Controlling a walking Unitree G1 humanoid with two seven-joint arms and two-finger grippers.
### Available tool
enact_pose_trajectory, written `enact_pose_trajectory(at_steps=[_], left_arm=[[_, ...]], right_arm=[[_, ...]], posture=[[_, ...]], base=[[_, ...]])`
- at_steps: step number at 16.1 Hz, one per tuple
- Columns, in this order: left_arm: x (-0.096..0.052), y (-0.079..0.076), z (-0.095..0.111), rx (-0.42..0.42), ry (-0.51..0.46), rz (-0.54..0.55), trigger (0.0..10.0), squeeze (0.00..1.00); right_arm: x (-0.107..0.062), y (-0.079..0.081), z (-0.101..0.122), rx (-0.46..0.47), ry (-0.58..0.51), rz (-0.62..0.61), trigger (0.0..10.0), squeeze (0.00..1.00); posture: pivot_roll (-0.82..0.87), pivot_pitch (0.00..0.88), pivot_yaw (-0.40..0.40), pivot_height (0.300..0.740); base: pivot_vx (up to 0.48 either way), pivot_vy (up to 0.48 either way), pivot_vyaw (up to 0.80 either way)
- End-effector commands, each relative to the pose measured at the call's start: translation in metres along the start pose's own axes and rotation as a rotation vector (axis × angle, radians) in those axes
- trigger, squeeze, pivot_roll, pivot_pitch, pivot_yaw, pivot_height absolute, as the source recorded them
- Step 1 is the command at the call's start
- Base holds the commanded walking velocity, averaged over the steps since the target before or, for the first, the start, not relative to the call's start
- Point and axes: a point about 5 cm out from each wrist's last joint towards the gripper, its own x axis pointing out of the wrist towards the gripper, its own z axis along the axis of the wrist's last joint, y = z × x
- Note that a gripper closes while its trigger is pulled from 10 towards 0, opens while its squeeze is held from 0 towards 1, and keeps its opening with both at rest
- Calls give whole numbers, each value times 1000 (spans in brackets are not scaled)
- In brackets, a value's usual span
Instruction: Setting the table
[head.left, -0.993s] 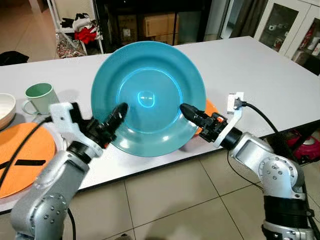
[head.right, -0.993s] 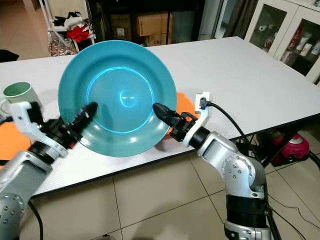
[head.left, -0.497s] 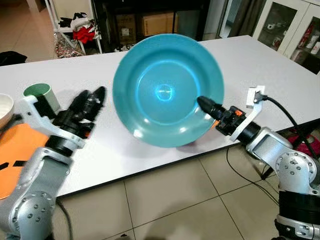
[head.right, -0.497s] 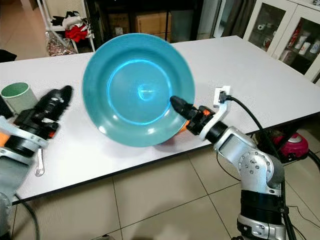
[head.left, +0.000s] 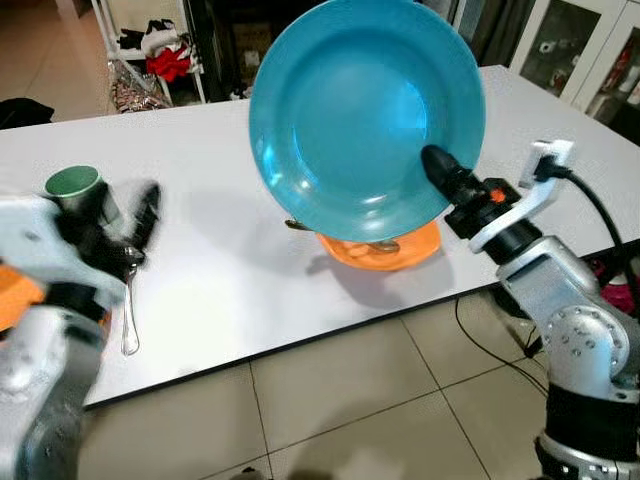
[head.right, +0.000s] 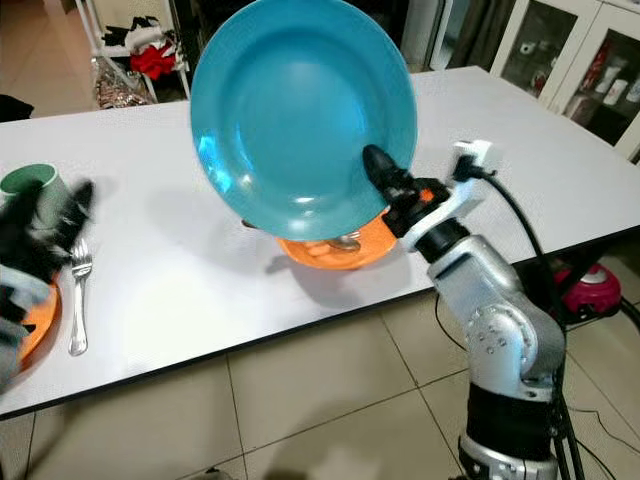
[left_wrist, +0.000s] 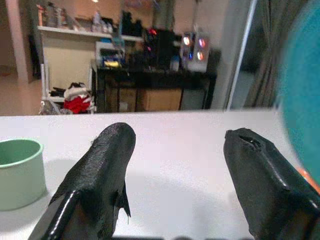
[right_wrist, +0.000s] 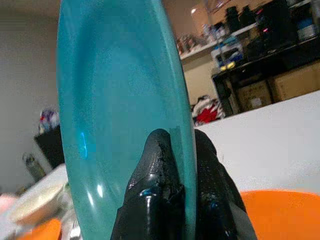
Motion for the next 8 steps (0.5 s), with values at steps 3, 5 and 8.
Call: enact_pose_trajectory(at_steps=[3, 5, 8], left_arm=[[-8, -7, 5, 111, 6, 11, 10000, 0], [-15, 1, 11, 141, -10, 58, 10000, 0], [-24, 23, 22, 133, -41, 147, 10000, 0]], right_arm=[[-1, 17, -22, 83, 170, 66, 10000, 0], [-4, 23, -33, 225, 220, 94, 10000, 0], [-16, 24, -52, 293, 374, 134, 10000, 0]], posture=[[-61, 0, 39, 740], [-55, 0, 37, 740], [-49, 0, 30, 740]], base=[[0, 0, 0], [0, 0, 0], [0, 0, 0]])
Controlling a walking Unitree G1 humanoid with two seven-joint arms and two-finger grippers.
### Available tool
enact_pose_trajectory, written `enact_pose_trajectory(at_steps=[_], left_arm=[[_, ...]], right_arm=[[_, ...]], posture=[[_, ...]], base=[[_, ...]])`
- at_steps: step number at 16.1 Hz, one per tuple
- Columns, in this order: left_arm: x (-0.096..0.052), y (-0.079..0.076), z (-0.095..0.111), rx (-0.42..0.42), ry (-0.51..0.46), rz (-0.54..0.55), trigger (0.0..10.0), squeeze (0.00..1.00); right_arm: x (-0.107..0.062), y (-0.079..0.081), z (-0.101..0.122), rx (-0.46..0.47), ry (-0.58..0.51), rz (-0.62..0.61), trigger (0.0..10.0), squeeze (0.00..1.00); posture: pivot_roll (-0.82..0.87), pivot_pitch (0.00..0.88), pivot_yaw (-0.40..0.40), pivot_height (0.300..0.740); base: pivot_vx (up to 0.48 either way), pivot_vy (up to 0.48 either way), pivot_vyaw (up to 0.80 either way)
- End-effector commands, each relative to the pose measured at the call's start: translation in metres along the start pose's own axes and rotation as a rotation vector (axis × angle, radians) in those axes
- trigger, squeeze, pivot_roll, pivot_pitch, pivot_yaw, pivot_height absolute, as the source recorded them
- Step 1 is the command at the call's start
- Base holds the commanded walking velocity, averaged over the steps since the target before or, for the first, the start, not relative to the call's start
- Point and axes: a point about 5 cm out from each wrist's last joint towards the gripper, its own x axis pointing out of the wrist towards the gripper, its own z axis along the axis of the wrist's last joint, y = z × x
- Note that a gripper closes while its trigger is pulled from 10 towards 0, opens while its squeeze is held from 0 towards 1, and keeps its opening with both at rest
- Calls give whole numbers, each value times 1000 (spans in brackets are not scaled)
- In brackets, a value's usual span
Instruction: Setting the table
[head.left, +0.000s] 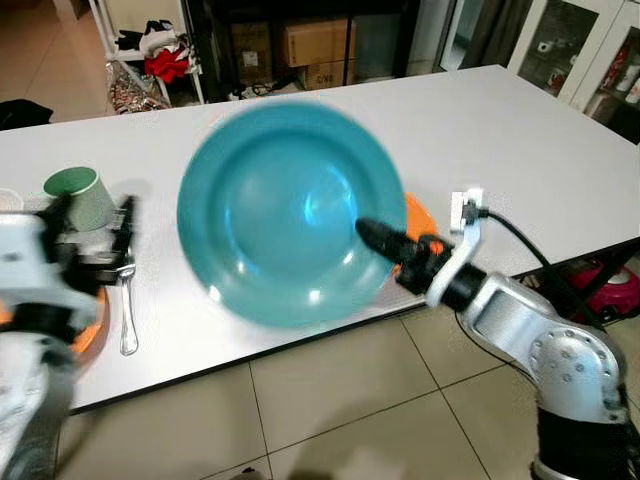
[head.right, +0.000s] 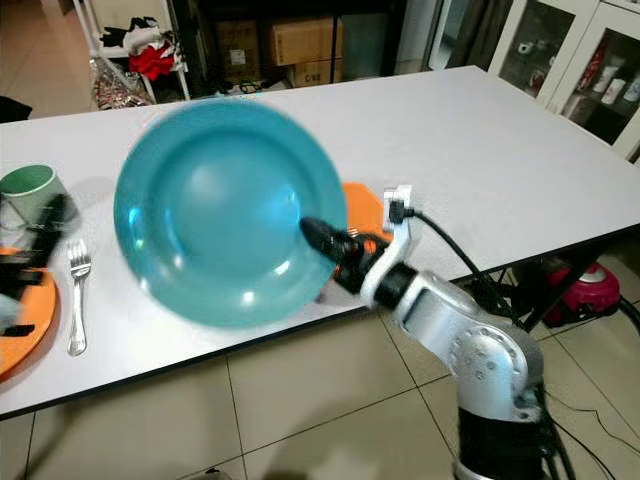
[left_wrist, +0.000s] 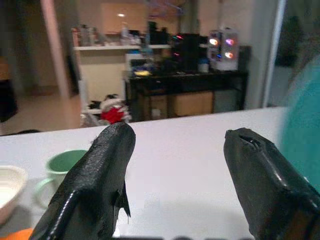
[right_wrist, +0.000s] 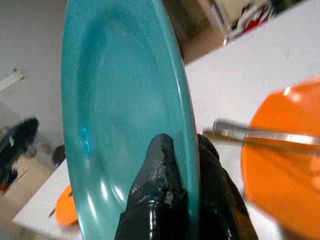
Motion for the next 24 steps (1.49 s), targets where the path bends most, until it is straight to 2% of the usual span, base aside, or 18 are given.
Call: enact_pose_trajectory(at_steps=[1, 3, 5, 8, 11, 12, 13, 14, 15, 16, 17, 20, 21, 22, 23, 24], left_arm=[[-1, 5, 4, 9, -4, 13, 10000, 0], [-1, 7, 6, -4, -3, -21, 10000, 0], [-4, 1, 4, 20, 36, -120, 10000, 0], [-9, -5, -4, 12, 83, -149, 10000, 0], [-12, -15, -8, 5, 104, -191, 10000, 0], [-15, -22, -12, -9, 117, -203, 10000, 0], [-17, -26, -13, -20, 115, -186, 10000, 0], [-18, -27, -13, -24, 107, -158, 10000, 0], [-20, -26, -12, -29, 98, -123, 10000, 0], [-24, -27, -13, -20, 92, -86, 10000, 0], [-27, -30, -14, 0, 95, -73, 10000, 0], [-28, -47, -18, -16, 96, -89, 10000, 0], [-28, -47, -18, -16, 96, -89, 10000, 0], [-27, -49, -21, -48, 107, -76, 10000, 0], [-25, -49, -24, -72, 122, -62, 10000, 0], [-25, -48, -24, -56, 119, -67, 10000, 0]], right_arm=[[-1, 5, -3, 25, 32, 42, 10000, 0], [-3, 6, -17, 87, 106, 71, 10000, 0], [-2, 8, -29, 70, 186, 75, 10000, 0], [-2, 10, -35, 94, 230, 79, 10000, 0], [-6, 9, -42, 81, 269, 66, 10000, 0], [-7, 9, -32, 2, 191, 48, 10000, 0], [-7, 11, -12, -90, 51, 38, 10000, 0], [-9, 13, 0, -127, -26, 23, 10000, 0], [-12, 11, 11, -221, -84, -38, 10000, 0], [-17, 12, 22, -356, -136, -99, 10000, 0], [-20, 16, 25, -411, -151, -111, 10000, 0], [-24, 22, 16, -390, -156, -91, 10000, 0], [-24, 22, 16, -390, -156, -91, 10000, 0], [-24, 21, 12, -359, -144, -77, 10000, 0], [-25, 20, 8, -289, -126, -50, 10000, 0], [-26, 18, 4, -265, -89, -41, 10000, 0]], posture=[[-49, 0, 30, 740], [-48, 0, 31, 740], [-40, 0, 31, 740], [-39, 0, 35, 740], [-41, 0, 40, 740], [-44, 0, 42, 740], [-41, 0, 40, 740], [-41, 0, 39, 740], [-41, 0, 39, 740], [-52, 0, 41, 740], [-56, 0, 41, 740], [-60, 0, 45, 740], [-60, 0, 45, 740], [-61, 0, 45, 740], [-62, 0, 43, 740], [-62, 0, 43, 740]], base=[[0, 0, 0], [0, 0, 0], [0, 0, 0], [0, 0, 0], [0, 0, 0], [0, 0, 0], [0, 0, 0], [0, 0, 0], [0, 0, 0], [0, 0, 0], [0, 0, 800], [0, -460, 800], [0, -480, 800], [0, 0, 800], [0, 480, 0], [0, 480, 0]])
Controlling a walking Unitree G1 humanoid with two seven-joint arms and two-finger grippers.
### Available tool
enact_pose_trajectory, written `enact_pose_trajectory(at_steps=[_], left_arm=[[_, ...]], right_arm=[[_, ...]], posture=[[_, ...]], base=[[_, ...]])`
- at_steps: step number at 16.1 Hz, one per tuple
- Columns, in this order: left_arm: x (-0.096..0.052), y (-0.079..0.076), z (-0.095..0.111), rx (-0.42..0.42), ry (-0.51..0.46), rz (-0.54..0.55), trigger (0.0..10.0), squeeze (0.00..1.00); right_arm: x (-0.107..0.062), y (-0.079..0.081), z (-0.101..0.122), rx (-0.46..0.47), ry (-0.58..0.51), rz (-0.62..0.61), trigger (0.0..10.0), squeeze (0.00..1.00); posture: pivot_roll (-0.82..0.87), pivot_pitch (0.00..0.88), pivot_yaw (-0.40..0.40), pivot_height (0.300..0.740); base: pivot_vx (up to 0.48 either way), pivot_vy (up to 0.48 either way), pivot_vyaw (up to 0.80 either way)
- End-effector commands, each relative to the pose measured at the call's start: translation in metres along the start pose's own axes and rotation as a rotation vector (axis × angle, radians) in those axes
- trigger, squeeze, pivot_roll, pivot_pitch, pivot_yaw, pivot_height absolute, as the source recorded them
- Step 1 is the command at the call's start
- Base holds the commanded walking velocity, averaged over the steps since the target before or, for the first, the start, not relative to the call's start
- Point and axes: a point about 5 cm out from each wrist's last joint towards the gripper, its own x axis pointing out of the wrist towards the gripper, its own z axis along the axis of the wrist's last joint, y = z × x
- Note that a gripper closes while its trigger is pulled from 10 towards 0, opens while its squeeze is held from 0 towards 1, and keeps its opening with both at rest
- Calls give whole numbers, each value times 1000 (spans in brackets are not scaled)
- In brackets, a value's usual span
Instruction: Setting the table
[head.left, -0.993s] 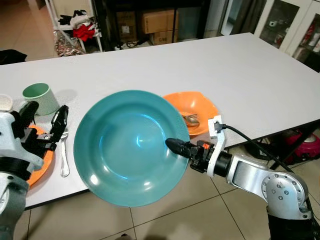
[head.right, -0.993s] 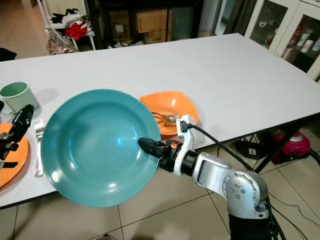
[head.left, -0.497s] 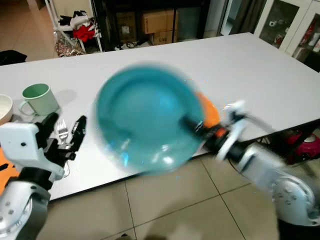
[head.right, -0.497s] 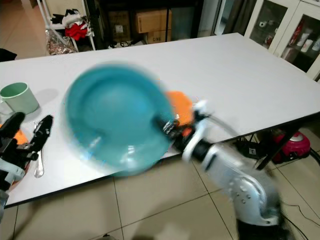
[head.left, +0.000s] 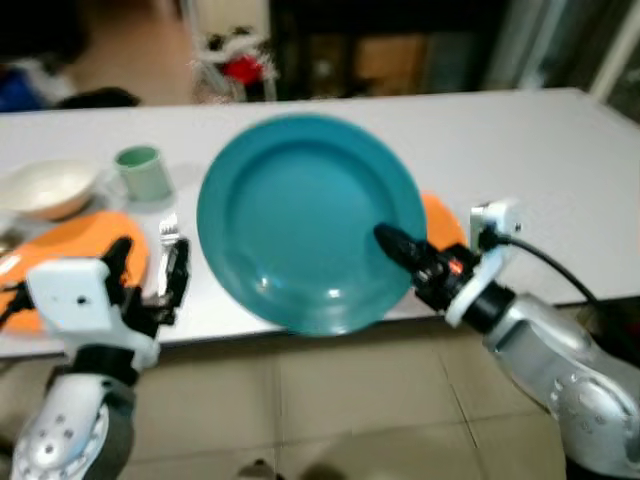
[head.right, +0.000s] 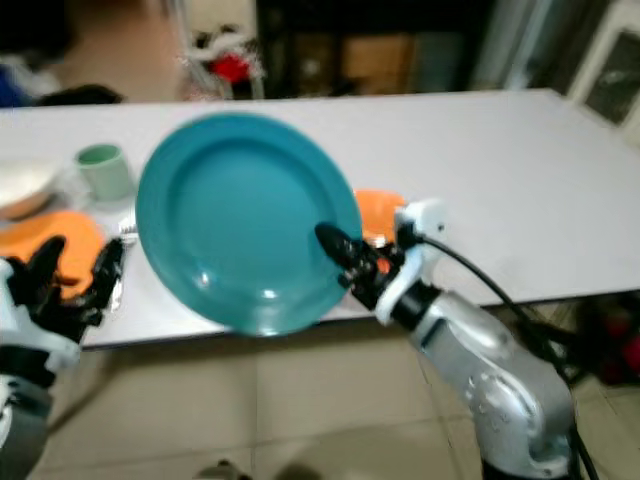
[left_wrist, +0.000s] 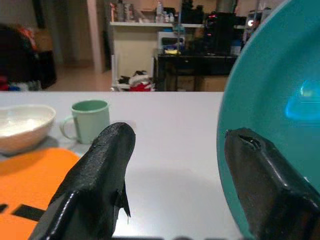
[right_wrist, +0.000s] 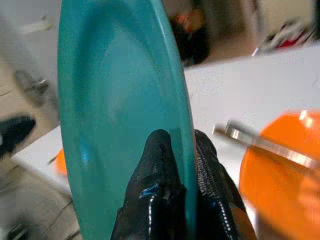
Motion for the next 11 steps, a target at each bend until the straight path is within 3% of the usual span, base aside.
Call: enact_pose_trajectory(at_steps=[1, 2, 4, 7, 11], left_arm=[[2, 2, 0, 36, 1, 0, 10000, 0], [3, 1, 0, 31, 7, -7, 10000, 0], [3, -6, -6, 49, 42, -92, 10000, 0], [7, -12, -10, 100, 67, -269, 10000, 0], [4, -10, -8, 92, 88, -339, 10000, 0]], right_arm=[[-1, 2, -6, 40, 59, 41, 10000, 0], [-2, 1, -11, 46, 96, 46, 10000, 0], [-4, -1, -25, 146, 174, 41, 10000, 0], [3, -8, -46, 382, 280, -12, 10000, 0], [6, -10, -55, 515, 315, -23, 10000, 0]], posture=[[-60, 0, 40, 740], [-60, 0, 38, 740], [-61, 0, 33, 740], [-62, 0, 26, 740], [-55, 0, 24, 740]], base=[[0, 480, 0], [0, 0, 0], [0, 0, 0], [0, 0, 0], [0, 0, 0]])
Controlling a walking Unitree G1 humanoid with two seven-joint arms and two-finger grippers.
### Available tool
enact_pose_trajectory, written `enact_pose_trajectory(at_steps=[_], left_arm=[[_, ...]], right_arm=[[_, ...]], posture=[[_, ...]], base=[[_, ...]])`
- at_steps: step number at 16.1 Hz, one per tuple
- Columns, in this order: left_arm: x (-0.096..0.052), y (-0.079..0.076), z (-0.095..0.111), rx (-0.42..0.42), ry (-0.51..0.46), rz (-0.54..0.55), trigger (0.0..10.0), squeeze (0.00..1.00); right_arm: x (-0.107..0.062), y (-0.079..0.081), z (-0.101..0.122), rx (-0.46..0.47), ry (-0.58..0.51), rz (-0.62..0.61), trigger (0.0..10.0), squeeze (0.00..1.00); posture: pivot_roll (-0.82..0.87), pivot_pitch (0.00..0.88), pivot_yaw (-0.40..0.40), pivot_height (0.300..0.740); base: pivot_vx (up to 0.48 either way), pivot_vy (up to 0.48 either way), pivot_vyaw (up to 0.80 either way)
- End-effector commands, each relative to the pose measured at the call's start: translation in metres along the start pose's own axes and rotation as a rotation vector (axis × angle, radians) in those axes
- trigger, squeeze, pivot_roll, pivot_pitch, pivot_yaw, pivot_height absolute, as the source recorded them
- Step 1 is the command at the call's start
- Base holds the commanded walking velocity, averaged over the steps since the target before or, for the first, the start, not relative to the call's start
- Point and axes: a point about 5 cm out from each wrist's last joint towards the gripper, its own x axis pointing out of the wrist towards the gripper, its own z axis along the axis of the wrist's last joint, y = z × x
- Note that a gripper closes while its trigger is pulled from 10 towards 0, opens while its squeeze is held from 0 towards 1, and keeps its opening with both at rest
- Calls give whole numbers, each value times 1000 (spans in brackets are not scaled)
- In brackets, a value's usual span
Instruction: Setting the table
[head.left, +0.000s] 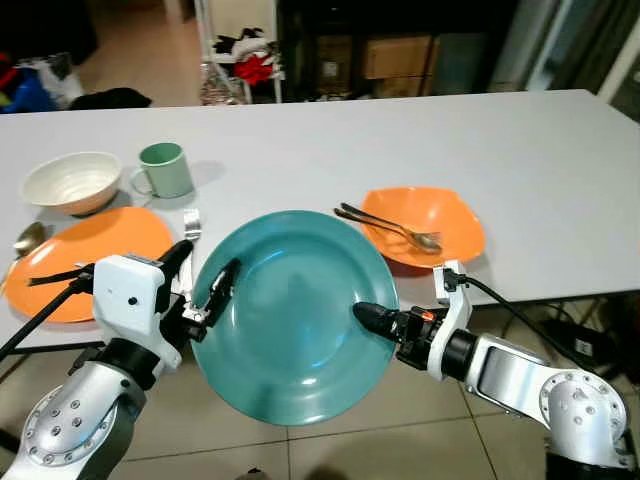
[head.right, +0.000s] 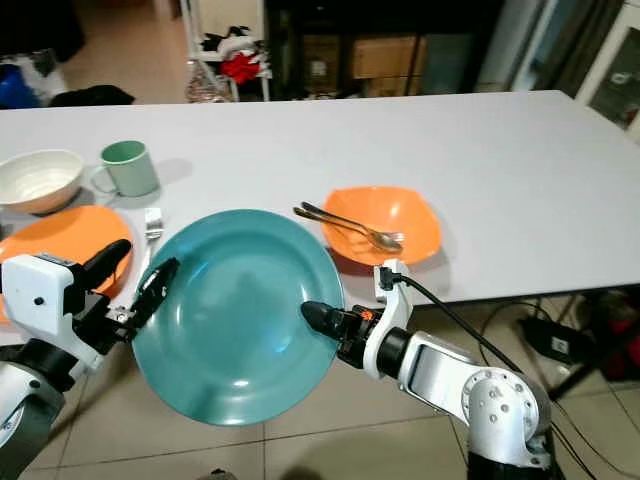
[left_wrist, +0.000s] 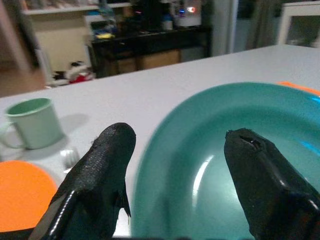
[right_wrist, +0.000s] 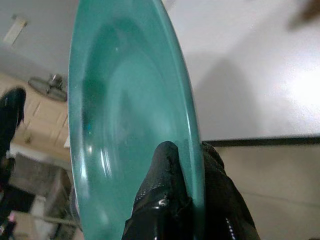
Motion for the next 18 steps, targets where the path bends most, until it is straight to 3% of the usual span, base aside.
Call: enact_pose_trajectory(at_steps=[1, 5, 13, 18], left_arm=[[-4, -1, 2, -3, 8, -46, 10000, 0], [-17, -10, -3, 29, 96, -218, 10000, 0], [-19, -15, -3, 32, 117, -281, 10000, 0], [-20, -16, -2, 31, 118, -288, 10000, 0]], right_arm=[[-1, 1, 4, 23, 6, 2, 10000, 0], [-1, -14, 1, 127, 38, -99, 10000, 0], [3, -28, 19, 310, -52, -164, 10000, 0], [4, -10, 17, 208, 40, -54, 10000, 0]], posture=[[-54, 0, 24, 740], [-54, 0, 24, 740], [-56, 0, 24, 740], [-55, 0, 24, 740]], base=[[0, 0, 0], [0, 0, 0], [0, 0, 0], [0, 0, 0]])
